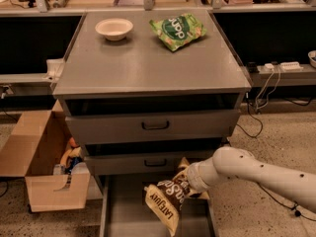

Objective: Pick brown chip bag from bottom drawer and place on counter

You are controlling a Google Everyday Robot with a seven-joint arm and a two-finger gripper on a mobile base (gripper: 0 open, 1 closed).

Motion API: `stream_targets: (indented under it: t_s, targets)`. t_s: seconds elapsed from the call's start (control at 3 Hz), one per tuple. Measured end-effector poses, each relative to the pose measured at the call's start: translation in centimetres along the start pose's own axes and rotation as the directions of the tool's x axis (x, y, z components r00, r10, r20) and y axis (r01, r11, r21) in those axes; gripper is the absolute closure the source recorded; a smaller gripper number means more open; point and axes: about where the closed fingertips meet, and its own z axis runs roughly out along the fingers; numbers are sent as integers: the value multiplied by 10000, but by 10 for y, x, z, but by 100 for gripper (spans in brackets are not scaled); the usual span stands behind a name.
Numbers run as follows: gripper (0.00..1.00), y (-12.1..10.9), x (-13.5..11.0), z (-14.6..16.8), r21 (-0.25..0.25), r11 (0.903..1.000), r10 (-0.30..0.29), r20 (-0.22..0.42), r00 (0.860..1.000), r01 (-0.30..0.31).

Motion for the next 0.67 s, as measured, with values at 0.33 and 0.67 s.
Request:
stream_targets:
  t_s: [0.33,0.67]
  targets:
    - [100,-19,-22,-11,217,9986,-480,-220,9986,485]
    - [100,-63,-108,-44,982,9616,-2495,-767,9653,2563]
